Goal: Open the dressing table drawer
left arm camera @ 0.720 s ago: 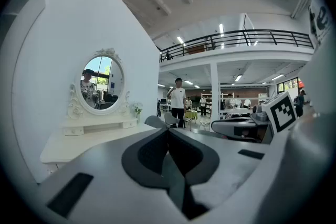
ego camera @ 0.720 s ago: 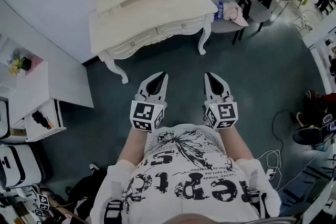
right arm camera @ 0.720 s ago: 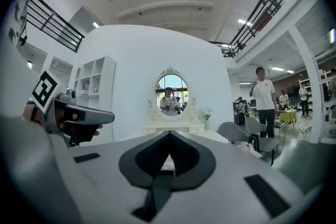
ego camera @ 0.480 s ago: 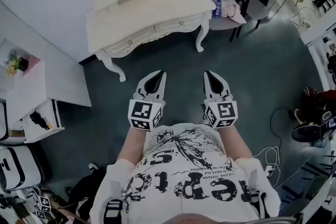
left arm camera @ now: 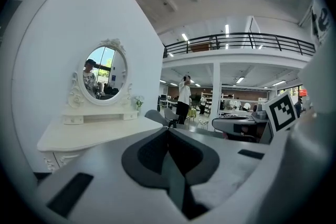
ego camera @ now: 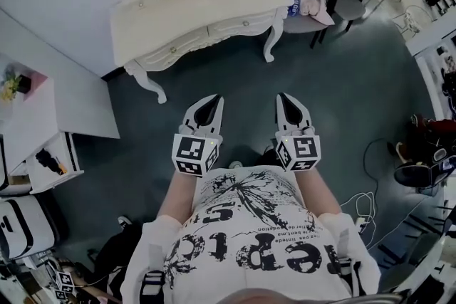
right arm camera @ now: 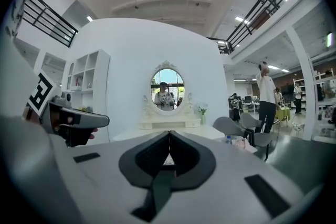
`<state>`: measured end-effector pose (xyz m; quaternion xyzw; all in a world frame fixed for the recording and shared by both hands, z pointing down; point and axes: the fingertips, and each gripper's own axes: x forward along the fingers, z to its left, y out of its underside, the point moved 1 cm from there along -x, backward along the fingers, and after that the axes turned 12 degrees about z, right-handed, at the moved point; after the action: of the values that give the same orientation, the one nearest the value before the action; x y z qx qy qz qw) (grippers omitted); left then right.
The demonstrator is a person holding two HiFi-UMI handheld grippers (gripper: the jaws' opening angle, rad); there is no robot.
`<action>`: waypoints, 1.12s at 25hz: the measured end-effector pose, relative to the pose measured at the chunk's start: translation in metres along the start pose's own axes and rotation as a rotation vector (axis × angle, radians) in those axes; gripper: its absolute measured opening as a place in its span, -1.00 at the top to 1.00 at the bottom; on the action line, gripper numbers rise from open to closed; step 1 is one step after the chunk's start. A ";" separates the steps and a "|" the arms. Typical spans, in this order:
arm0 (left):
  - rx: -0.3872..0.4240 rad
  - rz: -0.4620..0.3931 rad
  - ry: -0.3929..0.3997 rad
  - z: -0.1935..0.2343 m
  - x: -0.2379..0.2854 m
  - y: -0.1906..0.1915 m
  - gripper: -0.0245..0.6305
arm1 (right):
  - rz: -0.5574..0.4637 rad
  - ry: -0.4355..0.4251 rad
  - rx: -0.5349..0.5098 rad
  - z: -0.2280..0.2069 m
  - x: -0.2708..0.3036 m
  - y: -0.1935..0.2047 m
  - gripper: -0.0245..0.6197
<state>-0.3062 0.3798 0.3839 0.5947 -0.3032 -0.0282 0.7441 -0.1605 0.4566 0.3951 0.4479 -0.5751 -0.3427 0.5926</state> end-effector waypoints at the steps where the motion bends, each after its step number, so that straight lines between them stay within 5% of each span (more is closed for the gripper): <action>1: -0.001 0.005 -0.001 0.001 0.003 0.001 0.87 | 0.004 -0.002 -0.001 -0.001 0.003 0.000 0.87; 13: -0.066 0.024 -0.156 0.040 0.057 -0.039 0.87 | 0.093 -0.154 -0.047 -0.038 0.096 -0.031 0.87; 28: -0.153 0.011 -0.280 0.066 0.237 -0.113 0.87 | 0.126 -0.285 -0.137 -0.183 0.241 -0.094 0.87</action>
<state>-0.1091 0.1940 0.3882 0.5248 -0.4042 -0.1297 0.7379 0.0560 0.2253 0.4102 0.3163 -0.6556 -0.4032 0.5546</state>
